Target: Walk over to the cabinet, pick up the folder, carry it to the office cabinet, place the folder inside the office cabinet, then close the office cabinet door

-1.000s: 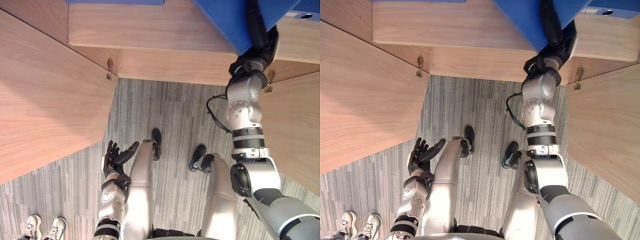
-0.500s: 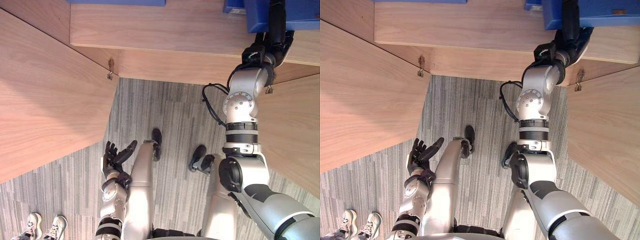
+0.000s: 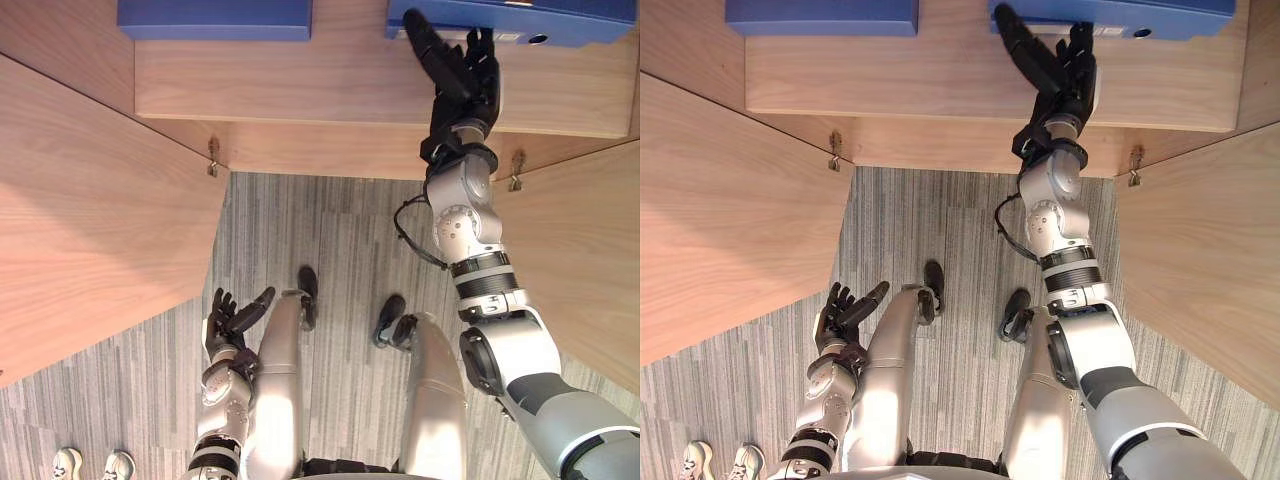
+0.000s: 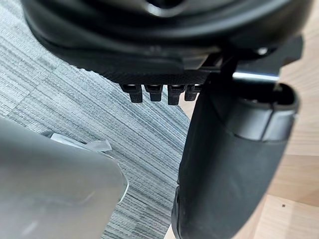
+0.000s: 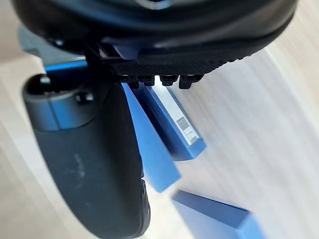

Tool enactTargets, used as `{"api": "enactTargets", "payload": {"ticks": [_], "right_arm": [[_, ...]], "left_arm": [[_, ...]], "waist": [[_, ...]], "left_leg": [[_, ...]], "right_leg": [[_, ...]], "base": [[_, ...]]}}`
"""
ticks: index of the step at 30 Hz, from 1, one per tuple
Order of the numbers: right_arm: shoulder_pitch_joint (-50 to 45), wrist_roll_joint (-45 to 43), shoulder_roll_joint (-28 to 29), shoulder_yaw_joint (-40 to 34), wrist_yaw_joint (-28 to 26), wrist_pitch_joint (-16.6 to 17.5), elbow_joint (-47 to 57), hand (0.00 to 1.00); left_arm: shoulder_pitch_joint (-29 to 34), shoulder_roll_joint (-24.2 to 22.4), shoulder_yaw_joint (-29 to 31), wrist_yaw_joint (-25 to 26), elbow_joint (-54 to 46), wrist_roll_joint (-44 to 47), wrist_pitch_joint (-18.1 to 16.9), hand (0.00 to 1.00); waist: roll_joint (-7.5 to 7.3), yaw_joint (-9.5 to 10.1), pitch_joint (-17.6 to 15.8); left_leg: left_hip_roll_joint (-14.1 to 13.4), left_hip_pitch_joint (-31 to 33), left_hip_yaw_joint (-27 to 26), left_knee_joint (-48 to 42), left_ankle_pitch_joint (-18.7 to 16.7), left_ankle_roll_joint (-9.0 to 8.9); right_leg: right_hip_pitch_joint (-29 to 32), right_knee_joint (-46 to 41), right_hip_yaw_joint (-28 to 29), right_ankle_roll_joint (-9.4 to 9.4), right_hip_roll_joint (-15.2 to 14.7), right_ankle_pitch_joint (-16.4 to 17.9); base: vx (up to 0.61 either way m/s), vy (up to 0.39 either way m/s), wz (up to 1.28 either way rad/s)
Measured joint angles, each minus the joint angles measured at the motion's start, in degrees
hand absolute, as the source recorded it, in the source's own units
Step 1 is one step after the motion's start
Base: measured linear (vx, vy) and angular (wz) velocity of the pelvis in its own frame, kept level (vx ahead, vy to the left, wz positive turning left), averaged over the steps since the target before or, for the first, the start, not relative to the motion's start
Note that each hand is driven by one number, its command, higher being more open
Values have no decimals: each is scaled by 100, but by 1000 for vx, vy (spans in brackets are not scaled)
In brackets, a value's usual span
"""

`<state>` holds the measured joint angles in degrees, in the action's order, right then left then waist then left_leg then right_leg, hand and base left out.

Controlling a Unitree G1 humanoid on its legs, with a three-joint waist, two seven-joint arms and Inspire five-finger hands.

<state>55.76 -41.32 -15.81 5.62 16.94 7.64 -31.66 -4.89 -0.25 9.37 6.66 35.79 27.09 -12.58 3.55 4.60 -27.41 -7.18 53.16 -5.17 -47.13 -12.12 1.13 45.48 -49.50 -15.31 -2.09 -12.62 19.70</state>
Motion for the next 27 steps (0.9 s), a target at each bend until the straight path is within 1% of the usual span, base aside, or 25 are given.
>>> {"api": "enactTargets", "payload": {"ticks": [1, 5, 8, 11, 14, 19, 24, 27], "right_arm": [[0, 46, -160, 113, -158, -29, -180, 0], [76, 101, -556, 444, -672, -154, -578, 0], [274, 123, -571, 605, -826, -250, -832, 0], [286, 352, -588, 610, -837, -267, -882, 0], [322, 684, -742, 610, -842, -279, -1048, 0], [529, 1198, -849, 623, -713, -299, -1362, 0], [891, 1195, -904, 678, -583, -318, -1591, 0], [1159, 854, -943, 842, -554, -379, -1781, 0]], "left_arm": [[-5, 86, -89, -64, 94, 3, -15, 100], [-71, 196, -203, -174, 340, 116, -38, 100], [-103, 202, -212, -188, 442, 124, -45, 100], [-118, 218, -216, -197, 511, 159, -44, 100], [-120, 233, -250, -209, 517, 170, -52, 100], [-125, 281, -377, -225, 564, 227, -89, 100], [-167, 310, -423, -222, 557, 255, -156, 100], [-203, 314, -422, -210, 556, 330, -156, 100]], "waist": [[-4, -32, 1], [-37, -24, 19], [-45, 20, 23], [-58, 42, 30], [-58, 49, 30], [-57, 97, 31], [-55, 82, 49], [-55, 77, 49]], "left_leg": [[2, -45, 0, 65, 23, 3], [22, -120, -5, 205, 77, -2], [21, -136, -3, 253, 88, -10], [21, -135, -1, 274, 92, -10], [22, -132, -9, 287, 106, 7], [38, -120, -5, 364, 175, 2], [40, 51, -5, 401, 249, 1], [42, 96, 4, 426, 298, -2]], "right_leg": [[-54, 86, -19, -7, 14, -37], [-128, 200, -47, -4, 20, -74], [-140, 250, -59, 0, 33, -76], [-154, 273, -76, 0, 37, -92], [-154, 299, -76, -6, 38, -127], [-140, 373, -91, 10, 37, -175], [52, 362, -94, 39, 38, -215], [115, 333, -103, 54, 38, -226]], "base": [[0, 0, 0], [-8, -34, 2], [1, -52, 2], [4, -32, 1], [-11, -5, 0], [-59, -35, 2], [-42, -39, -1], [-33, -50, 2]]}}
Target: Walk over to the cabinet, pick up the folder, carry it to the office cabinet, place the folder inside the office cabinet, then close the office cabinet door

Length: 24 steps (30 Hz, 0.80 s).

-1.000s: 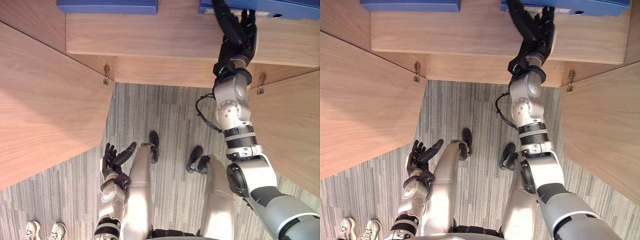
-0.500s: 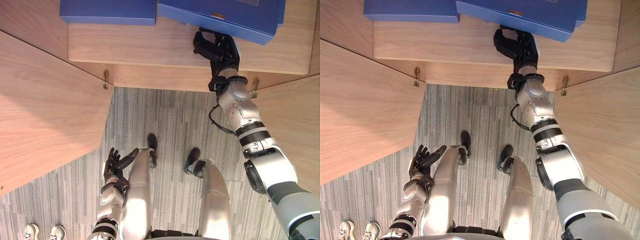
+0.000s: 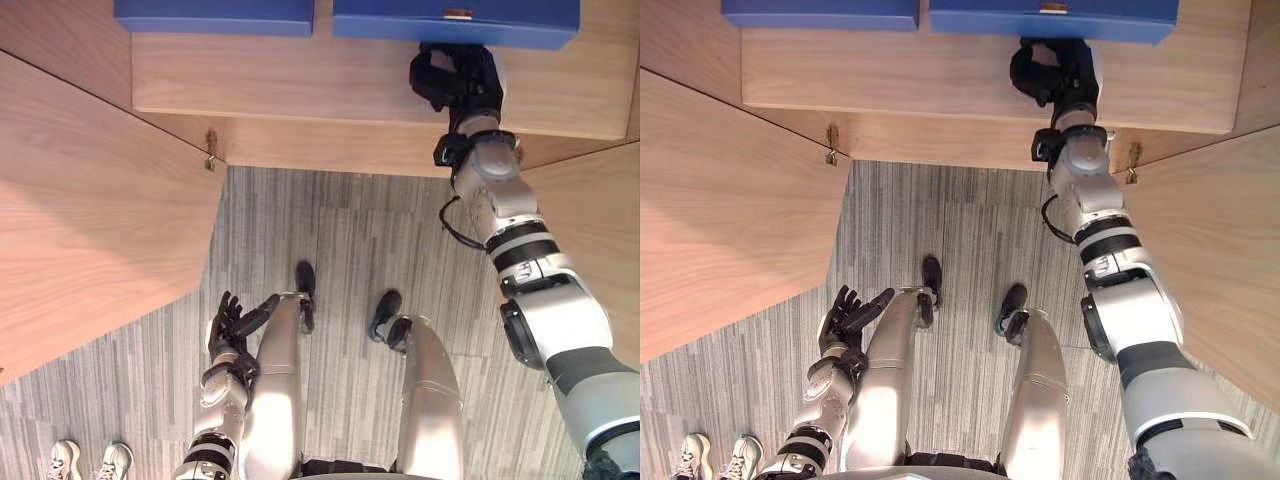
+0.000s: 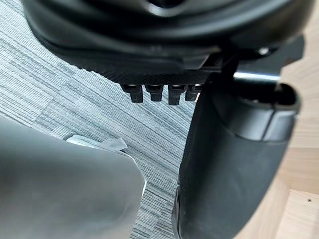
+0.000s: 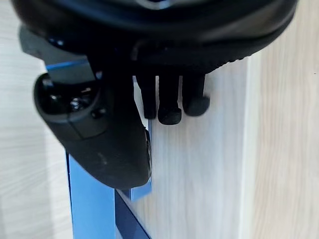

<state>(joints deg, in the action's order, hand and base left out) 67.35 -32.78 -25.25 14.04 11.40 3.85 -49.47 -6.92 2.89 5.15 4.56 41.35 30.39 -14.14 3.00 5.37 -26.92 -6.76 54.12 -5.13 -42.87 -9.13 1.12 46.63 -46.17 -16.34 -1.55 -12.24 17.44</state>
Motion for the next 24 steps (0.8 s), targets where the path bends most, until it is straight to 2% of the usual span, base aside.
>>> {"api": "enactTargets", "payload": {"ticks": [10, 11, 18, 24], "right_arm": [[793, -1503, 1, 161, 237, -58, -522, 0], [812, -1567, 1, 163, 238, -60, -523, 100], [938, -1698, -22, 251, 196, -200, -609, 100], [869, -1180, -171, 426, -203, -366, -608, 100]], "left_arm": [[-1, -42, 11, 48, -128, 130, 1, 100], [-1, -45, 12, 48, -132, 144, 2, 100], [0, -143, 80, 45, -369, 167, 4, 100], [0, -206, 96, 17, -471, 166, 26, 100]], "waist": [[5, 38, 2], [5, 42, 2], [10, 39, 4], [13, 15, 5]], "left_leg": [[23, 194, 101, 113, 212, -53], [26, 198, 103, 116, 219, -55], [76, 212, 138, 111, 256, -51], [102, 65, 151, 122, 265, -43]], "right_leg": [[222, -97, -102, 72, -18, -31], [228, -102, -104, 73, -20, -30], [229, -150, -137, 88, -70, -24], [41, -123, -177, 88, -88, -24]], "base": [[-42, -52, 5], [-23, -46, 4], [-12, -31, 4], [-1, -25, 4]]}}
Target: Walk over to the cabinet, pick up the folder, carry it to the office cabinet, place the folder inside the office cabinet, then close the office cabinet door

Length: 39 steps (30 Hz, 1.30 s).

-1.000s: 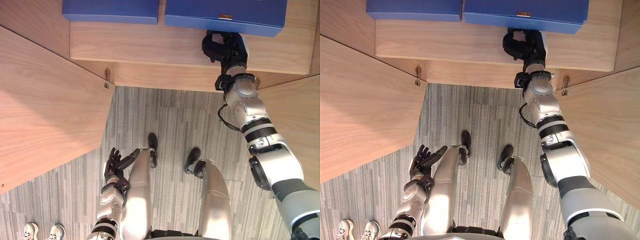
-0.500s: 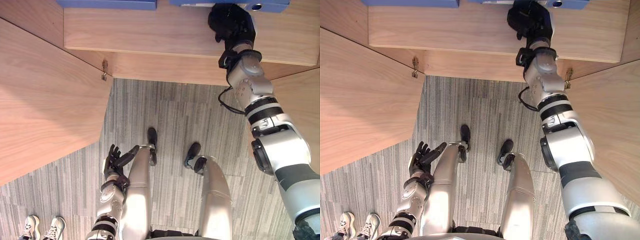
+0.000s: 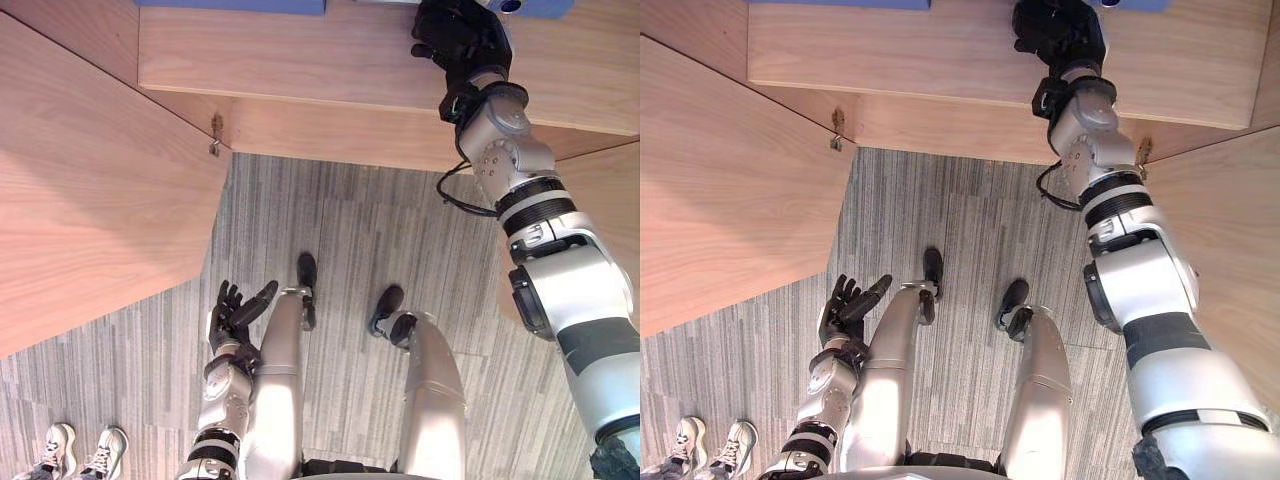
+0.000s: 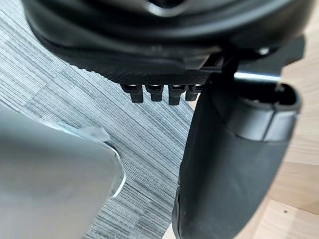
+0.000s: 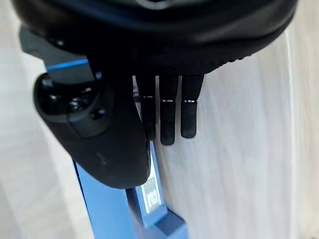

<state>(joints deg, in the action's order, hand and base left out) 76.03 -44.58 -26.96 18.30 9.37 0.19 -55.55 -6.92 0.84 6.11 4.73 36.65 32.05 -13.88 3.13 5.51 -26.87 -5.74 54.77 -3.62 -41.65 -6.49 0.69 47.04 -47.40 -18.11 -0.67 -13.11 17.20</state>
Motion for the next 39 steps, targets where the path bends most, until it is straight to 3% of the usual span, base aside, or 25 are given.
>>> {"api": "enactTargets", "payload": {"ticks": [6, 11, 18, 21, 25, 27, 28, 34, 39], "right_arm": [[-674, 547, 3, -132, -343, 32, 379, 100], [-1527, 957, 199, -686, -453, 173, 809, 100], [-3534, 1434, 835, -1303, -474, 359, 1670, 100], [-4946, 2297, 1481, -1500, -424, 371, 2171, 100], [-6556, 3286, 2103, -1792, -334, 311, 2366, 100], [-7068, 3622, 2258, -2001, -276, 302, 2474, 100], [-7453, 3890, 2366, -2189, -249, 307, 2513, 100], [-8124, 4195, 2713, -2954, -164, 352, 2003, 100], [-8266, 3750, 3060, -3715, -25, 363, 1399, 100]], "left_arm": [[-1, -61, -31, -124, 18, 0, 45, 100], [-27, -30, -40, -212, 236, -4, 116, 100], [50, 55, -154, -367, 866, -8, 282, 100], [454, 229, -165, -426, 889, -87, 374, 100], [1033, 342, -14, -433, 885, -410, 415, 100], [1179, 345, 22, -436, 879, -546, 456, 100], [1323, 344, 27, -440, 876, -703, 470, 100], [1535, 316, 225, -476, 892, -1197, 484, 100], [1555, 316, 434, -454, 1211, -1415, 531, 100]], "waist": [[2, -2, 3], [-1, -14, 4], [-42, -53, 134], [-212, -162, 226], [-446, -348, 741], [-493, -429, 897], [-514, -510, 1157], [-559, -697, 1699], [-551, -806, 1725]], "left_leg": [[35, -358, -2, 149, 8, -8], [104, -723, 1, 341, 37, -10], [289, -1832, 17, 1204, 248, -46], [311, -2774, -3, 2164, 544, -111], [306, -3636, -138, 3306, 889, -177], [315, -4090, -223, 3792, 1033, -183], [325, -4396, -316, 4174, 1136, -207], [373, -5186, -653, 4665, 1173, -210], [341, -5500, -1078, 4673, 1143, -229]], "right_leg": [[-358, 139, -30, 1, -11, 2], [-717, 268, -77, -2, -46, 3], [-1773, 964, -210, -94, -77, -84], [-2622, 1860, -277, -140, 102, -373], [-3350, 2933, -266, -229, 349, -766], [-3712, 3373, -221, -271, 437, -939], [-3938, 3694, -170, -310, 496, -1066], [-4572, 4275, 147, -425, 566, -1296], [-4735, 4486, 606, -421, 621, -1489]], "base": [[-5, -35, 4], [24, -28, 7], [43, -32, 12], [121, -46, -3], [176, -6, -18], [160, 10, -26], [95, 6, -23], [80, 36, -30], [-39, 38, -49]]}}
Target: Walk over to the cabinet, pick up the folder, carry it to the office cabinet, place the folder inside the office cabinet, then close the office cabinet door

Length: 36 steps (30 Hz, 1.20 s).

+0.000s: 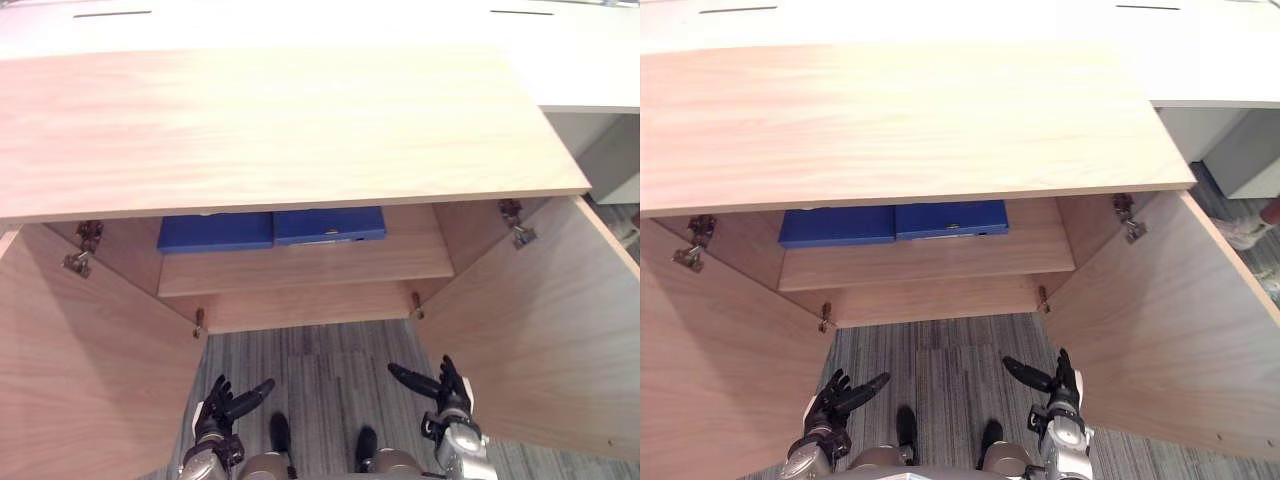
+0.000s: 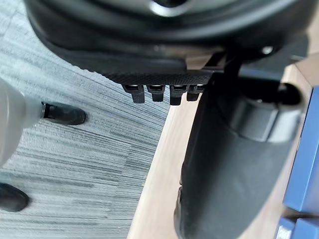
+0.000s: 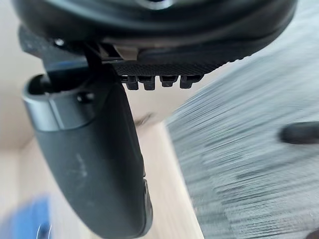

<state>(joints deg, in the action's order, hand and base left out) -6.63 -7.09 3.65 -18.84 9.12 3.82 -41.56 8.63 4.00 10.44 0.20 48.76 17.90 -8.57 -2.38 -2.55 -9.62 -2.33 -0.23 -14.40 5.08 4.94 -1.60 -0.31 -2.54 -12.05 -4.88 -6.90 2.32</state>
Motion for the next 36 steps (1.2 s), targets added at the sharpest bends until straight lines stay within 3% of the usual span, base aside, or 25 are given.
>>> {"api": "enactTargets", "payload": {"ticks": [4, 7, 10, 15, 19, 22, 29, 33, 36], "right_arm": [[-322, -650, 11, -580, 199, 33, 164, 100], [-630, -747, -120, -834, 411, 65, 1054, 100], [-530, -727, -472, -852, 460, 73, 1566, 100], [352, -674, -1506, -817, 319, 102, 1410, 100], [1386, -615, -2504, -516, 166, 134, 786, 100], [1814, -625, -2949, -403, 203, 153, 279, 100], [1932, -631, -3325, -59, 130, 149, 234, 100], [1258, -631, -3322, 27, 126, 142, 1231, 100], [388, -621, -3133, 180, -18, 143, 2446, 100]], "left_arm": [[148, -147, 98, 16, 286, -148, 77, 100], [364, -263, 144, 17, 292, -221, 69, 100], [407, -287, 27, -48, 299, -236, 62, 100], [401, -239, -375, -198, 311, -240, -7, 100], [401, -212, -531, -266, 308, -239, -65, 100], [401, -191, -588, -289, 294, -238, -84, 100], [405, -263, -811, -305, 280, -237, -145, 100], [417, -310, -808, -305, 293, -239, -161, 100], [475, -307, -742, -305, 305, -343, -161, 100]], "waist": [[107, -59, 97], [264, -228, 246], [381, -316, 311], [562, -316, 267], [772, -298, 150], [879, -294, 83], [990, -327, 7], [1005, -357, -33], [1004, -498, -38]], "left_leg": [[-96, -233, -575, 32, -125, 28], [-184, -321, -1253, 32, -250, -32], [-206, -330, -1689, 30, -329, -36], [-138, -337, -2141, -3, -431, -52], [-51, -362, -2170, -6, -492, 11], [-43, -368, -2144, -40, -563, 15], [-21, -342, -1877, -134, -644, 38], [-23, -340, -1829, -145, -649, 30], [-61, -347, -1791, -134, -649, 26]], "right_leg": [[57, 98, 584, 38, 117, -165], [354, 97, 1232, 68, 255, -191], [571, 98, 1678, 80, 349, -263], [752, 228, 2162, 32, 396, -573], [766, 294, 2296, 1, 392, -640], [759, 296, 2292, 0, 379, -640], [757, 351, 2300, -42, 313, -667], [753, 394, 2265, -45, 306, -669], [728, 399, 2264, -47, 354, -675]], "base": [[-111, 31, -82], [-113, 3, -119], [-26, -8, -78], [35, 1, -52], [54, -10, -22], [16, -38, -4], [-31, -62, -4], [-57, -64, 3], [7, -58, -4]]}}
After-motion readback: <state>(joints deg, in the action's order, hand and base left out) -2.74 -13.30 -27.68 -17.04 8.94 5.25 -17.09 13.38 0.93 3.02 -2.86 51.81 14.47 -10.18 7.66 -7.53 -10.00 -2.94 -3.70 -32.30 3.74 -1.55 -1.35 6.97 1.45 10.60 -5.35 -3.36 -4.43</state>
